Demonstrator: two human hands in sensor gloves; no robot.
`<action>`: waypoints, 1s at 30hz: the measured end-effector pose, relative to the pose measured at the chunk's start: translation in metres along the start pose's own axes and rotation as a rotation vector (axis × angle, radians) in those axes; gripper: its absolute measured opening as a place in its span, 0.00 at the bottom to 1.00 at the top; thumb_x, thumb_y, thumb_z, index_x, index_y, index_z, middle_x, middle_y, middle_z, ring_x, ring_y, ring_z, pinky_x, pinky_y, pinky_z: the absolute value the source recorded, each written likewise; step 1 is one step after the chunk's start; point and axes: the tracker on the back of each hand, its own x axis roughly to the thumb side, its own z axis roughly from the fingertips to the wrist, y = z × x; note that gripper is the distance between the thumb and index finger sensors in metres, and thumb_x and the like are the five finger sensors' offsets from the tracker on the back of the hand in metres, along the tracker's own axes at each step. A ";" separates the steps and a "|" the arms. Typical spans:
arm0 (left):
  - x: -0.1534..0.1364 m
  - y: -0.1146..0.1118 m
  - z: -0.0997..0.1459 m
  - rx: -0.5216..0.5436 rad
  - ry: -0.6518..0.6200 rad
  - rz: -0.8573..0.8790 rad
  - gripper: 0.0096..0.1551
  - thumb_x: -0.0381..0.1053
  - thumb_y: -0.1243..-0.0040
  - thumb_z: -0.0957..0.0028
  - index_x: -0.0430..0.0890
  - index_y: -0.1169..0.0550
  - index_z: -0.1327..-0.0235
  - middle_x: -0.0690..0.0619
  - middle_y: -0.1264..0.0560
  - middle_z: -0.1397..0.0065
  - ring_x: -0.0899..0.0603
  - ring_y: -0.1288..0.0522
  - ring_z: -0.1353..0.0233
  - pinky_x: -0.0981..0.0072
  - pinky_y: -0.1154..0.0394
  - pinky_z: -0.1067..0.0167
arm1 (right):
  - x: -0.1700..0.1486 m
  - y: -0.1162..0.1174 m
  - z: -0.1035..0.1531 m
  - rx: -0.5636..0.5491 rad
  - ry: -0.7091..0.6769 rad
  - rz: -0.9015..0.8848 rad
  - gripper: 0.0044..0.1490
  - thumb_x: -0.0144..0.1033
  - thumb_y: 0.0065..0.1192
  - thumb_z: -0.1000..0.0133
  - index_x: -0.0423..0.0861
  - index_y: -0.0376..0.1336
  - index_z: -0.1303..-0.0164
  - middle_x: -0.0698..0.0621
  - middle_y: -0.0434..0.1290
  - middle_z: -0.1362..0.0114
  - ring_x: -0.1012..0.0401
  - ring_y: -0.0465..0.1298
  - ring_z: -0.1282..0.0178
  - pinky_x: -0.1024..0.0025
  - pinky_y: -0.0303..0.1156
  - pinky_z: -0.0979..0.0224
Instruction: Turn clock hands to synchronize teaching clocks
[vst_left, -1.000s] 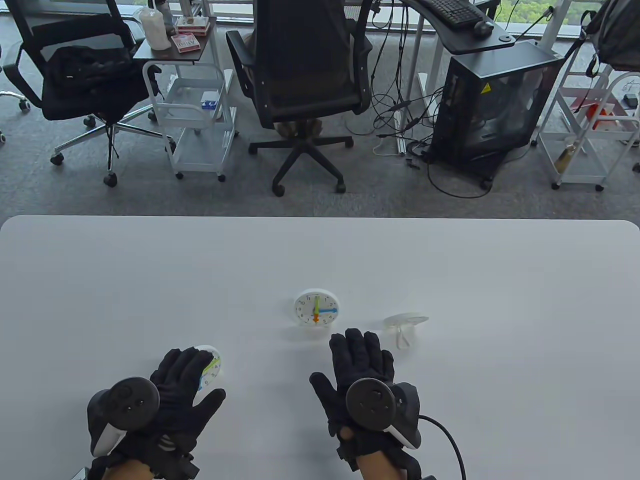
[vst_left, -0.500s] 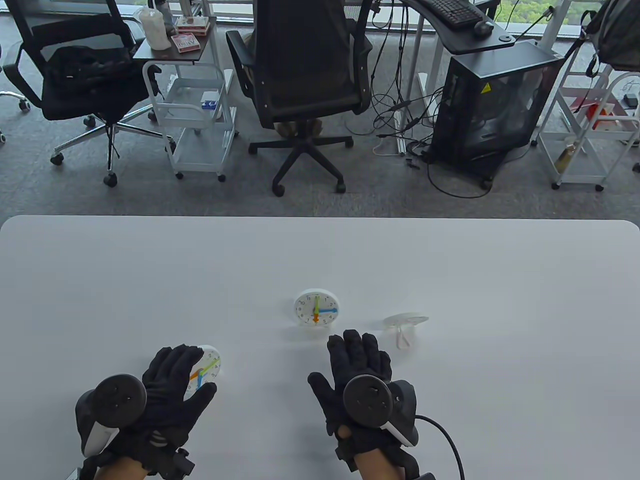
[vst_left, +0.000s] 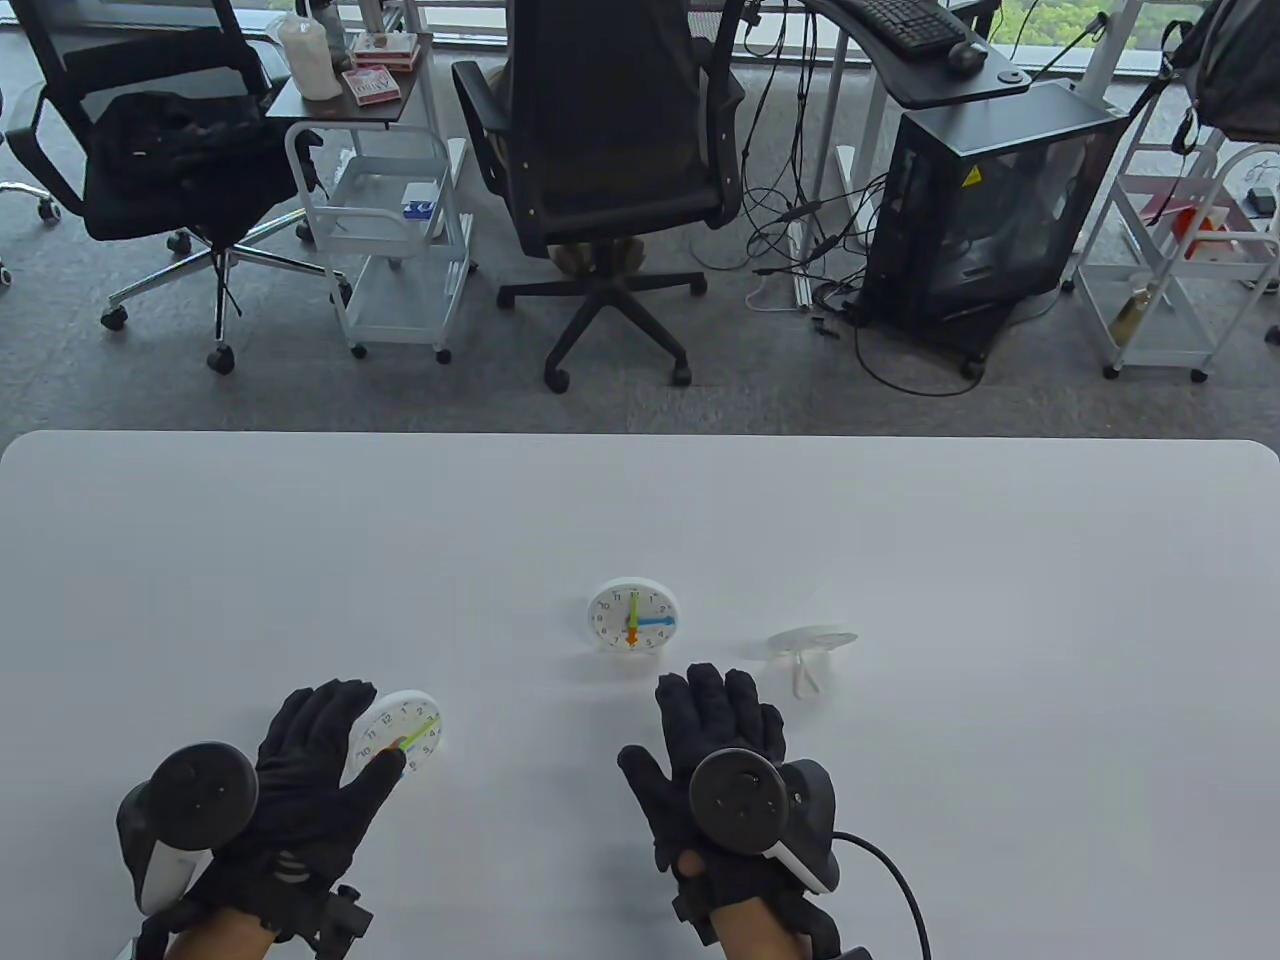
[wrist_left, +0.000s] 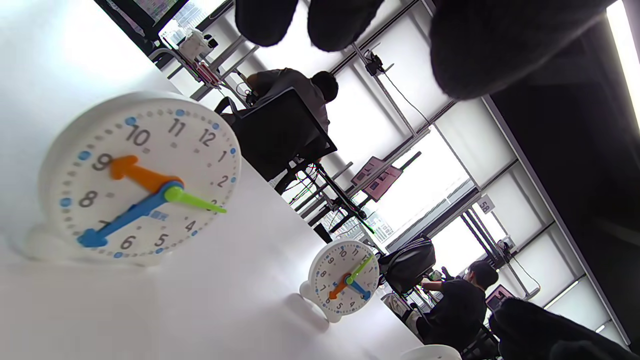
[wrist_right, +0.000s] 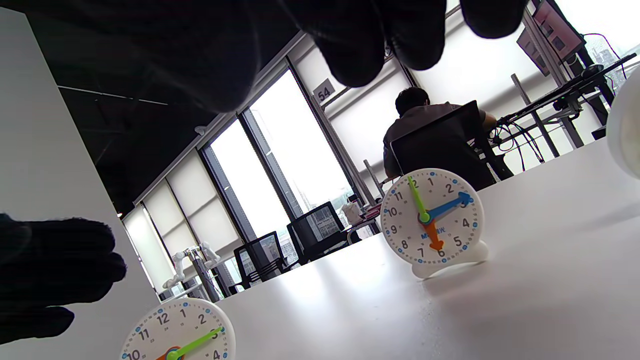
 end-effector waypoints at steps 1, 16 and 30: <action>-0.001 0.002 0.000 0.005 0.006 0.006 0.48 0.69 0.39 0.45 0.45 0.39 0.20 0.32 0.44 0.15 0.20 0.54 0.20 0.23 0.55 0.36 | 0.000 0.000 0.000 0.000 -0.001 0.000 0.50 0.54 0.59 0.42 0.29 0.57 0.23 0.28 0.54 0.20 0.24 0.52 0.24 0.25 0.47 0.34; -0.025 0.026 -0.004 0.044 0.187 -0.002 0.52 0.69 0.36 0.45 0.42 0.43 0.20 0.32 0.44 0.15 0.20 0.52 0.20 0.23 0.54 0.35 | 0.000 0.002 0.001 0.011 -0.009 -0.015 0.50 0.54 0.59 0.42 0.29 0.57 0.23 0.28 0.55 0.20 0.24 0.52 0.25 0.25 0.47 0.34; -0.057 -0.007 -0.025 -0.120 0.322 0.008 0.48 0.62 0.31 0.46 0.41 0.39 0.22 0.34 0.37 0.18 0.20 0.43 0.22 0.23 0.52 0.36 | -0.003 0.014 -0.001 0.078 0.016 -0.052 0.50 0.55 0.59 0.42 0.29 0.57 0.23 0.28 0.55 0.20 0.24 0.52 0.24 0.25 0.47 0.34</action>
